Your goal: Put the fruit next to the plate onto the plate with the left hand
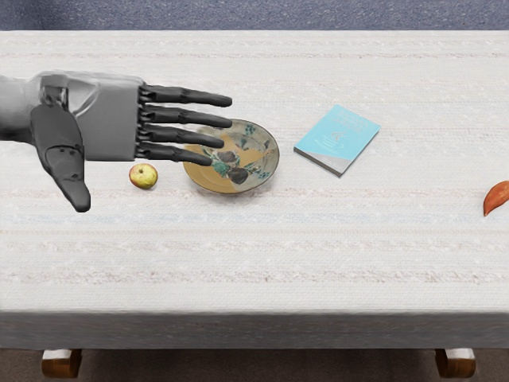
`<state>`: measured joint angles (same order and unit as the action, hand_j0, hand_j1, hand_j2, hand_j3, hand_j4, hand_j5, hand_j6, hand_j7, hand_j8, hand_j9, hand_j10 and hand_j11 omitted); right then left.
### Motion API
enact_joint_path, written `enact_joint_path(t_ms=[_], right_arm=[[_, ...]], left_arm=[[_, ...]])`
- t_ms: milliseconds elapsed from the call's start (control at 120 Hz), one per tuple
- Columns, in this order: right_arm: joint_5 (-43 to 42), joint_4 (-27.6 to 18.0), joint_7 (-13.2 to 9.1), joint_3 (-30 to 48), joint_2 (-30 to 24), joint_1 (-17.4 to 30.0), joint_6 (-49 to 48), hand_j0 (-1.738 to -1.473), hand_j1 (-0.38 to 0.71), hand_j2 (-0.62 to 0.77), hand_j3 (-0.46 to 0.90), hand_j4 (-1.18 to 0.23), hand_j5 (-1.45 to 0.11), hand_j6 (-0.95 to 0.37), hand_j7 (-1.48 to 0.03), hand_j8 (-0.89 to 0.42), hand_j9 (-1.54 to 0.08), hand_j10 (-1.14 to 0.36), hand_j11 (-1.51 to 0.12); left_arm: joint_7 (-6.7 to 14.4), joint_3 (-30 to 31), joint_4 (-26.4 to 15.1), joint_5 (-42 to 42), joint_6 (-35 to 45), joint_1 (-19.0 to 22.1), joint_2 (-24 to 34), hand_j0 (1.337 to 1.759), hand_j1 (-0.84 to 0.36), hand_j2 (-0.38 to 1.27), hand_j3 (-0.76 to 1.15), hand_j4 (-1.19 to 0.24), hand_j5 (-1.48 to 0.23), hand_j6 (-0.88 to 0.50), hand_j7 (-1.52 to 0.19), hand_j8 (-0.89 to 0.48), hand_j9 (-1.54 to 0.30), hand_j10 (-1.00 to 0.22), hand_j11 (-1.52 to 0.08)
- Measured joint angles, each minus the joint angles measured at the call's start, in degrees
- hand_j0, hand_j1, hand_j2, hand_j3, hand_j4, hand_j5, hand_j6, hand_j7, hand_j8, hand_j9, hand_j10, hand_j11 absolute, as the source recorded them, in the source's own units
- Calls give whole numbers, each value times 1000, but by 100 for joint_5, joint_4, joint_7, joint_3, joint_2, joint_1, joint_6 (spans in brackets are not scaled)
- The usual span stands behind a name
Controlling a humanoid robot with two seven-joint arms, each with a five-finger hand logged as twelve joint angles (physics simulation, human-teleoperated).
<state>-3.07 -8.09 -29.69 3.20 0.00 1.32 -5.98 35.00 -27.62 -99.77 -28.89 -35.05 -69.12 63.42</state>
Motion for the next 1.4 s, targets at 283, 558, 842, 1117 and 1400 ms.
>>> enact_joint_path(t_ms=[283, 558, 842, 1117, 1400], right_arm=[[7, 11, 6, 7, 0, 0, 8, -1658, -349, 0, 0, 0, 0, -1, 0, 0, 0, 0, 0], [13, 13, 7, 11, 0, -21, 14, -1658, -349, 0, 0, 0, 0, 0, 0, 0, 0, 0, 0], [17, 17, 7, 14, 0, -26, 25, -1658, -349, 0, 0, 0, 0, 0, 0, 0, 0, 0, 0], [17, 18, 7, 14, 0, -26, 30, -1658, -349, 0, 0, 0, 0, 0, 0, 0, 0, 0, 0], [17, 18, 7, 9, 0, -26, 43, -1658, -349, 0, 0, 0, 0, 0, 0, 0, 0, 0, 0]], left_arm=[[0, 16, -49, 5106, 2067, 347, -1117, 1658, 275, 12, 0, -61, -80, -60, -80, -61, -80, -61, -80], [0, 85, 119, 8971, 3147, 1522, -1824, 1658, 276, 14, 0, -65, -81, -66, -81, -66, -81, -65, -81], [0, 93, 868, 9638, 3490, 1803, -2281, 1658, 314, 8, 0, -34, -40, -36, -40, -35, -40, -34, -40], [0, 115, 1658, 9627, 3818, 1938, -2862, 1658, 320, 8, 0, -29, -34, -31, -34, -30, -33, -29, -33], [0, 113, 2362, 9621, 3884, 1938, -3152, 1658, 318, 8, 0, -30, -36, -32, -35, -31, -35, -30, -35]])
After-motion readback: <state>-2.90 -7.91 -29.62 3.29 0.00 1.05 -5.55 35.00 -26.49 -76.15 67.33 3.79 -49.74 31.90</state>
